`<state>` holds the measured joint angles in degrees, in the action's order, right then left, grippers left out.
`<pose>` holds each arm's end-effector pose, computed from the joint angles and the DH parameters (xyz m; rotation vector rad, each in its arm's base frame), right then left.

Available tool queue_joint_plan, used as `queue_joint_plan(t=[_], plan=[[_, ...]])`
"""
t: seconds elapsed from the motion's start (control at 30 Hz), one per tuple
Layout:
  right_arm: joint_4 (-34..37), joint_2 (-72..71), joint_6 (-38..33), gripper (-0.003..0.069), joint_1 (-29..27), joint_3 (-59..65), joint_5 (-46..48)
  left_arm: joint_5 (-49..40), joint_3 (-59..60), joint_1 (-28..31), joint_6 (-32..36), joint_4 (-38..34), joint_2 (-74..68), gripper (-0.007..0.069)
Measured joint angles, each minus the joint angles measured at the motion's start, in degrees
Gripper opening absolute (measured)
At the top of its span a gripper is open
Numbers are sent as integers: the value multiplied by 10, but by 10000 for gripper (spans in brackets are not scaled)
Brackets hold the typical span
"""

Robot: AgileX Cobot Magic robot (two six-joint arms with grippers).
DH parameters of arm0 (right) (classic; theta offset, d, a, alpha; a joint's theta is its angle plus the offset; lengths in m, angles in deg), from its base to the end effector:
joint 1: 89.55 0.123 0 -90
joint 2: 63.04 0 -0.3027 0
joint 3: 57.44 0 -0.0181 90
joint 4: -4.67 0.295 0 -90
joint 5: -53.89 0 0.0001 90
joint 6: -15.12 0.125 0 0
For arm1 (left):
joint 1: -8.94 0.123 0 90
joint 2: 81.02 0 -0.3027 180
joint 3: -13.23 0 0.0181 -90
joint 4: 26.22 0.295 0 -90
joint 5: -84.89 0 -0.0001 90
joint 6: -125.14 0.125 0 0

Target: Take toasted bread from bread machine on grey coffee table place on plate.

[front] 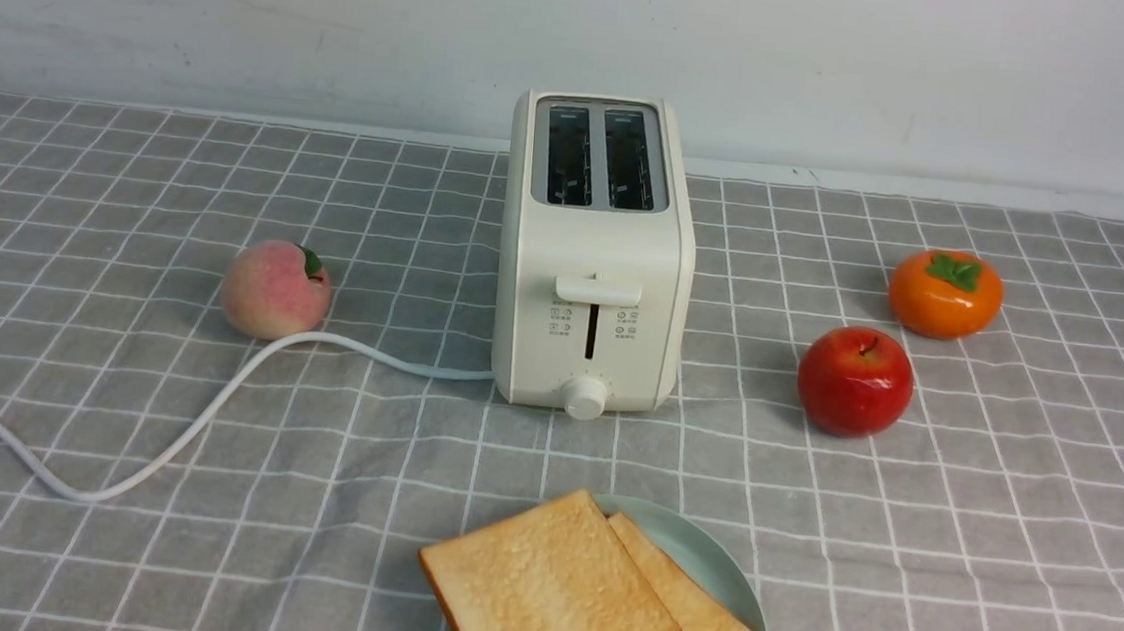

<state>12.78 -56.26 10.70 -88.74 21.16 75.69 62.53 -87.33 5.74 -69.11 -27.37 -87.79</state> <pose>0.1113 0.0081 0.1640 0.0014 1.8679 0.0963 0.1108 -0.0072 0.1564 -0.1954 1.8911 -0.2271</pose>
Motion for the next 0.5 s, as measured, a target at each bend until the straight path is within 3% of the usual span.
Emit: queue_joint_plan(t=[0.5], plan=[[0, 0, 0, 239, 0, 0, 0, 0, 0, 0, 0, 0, 0, 88]])
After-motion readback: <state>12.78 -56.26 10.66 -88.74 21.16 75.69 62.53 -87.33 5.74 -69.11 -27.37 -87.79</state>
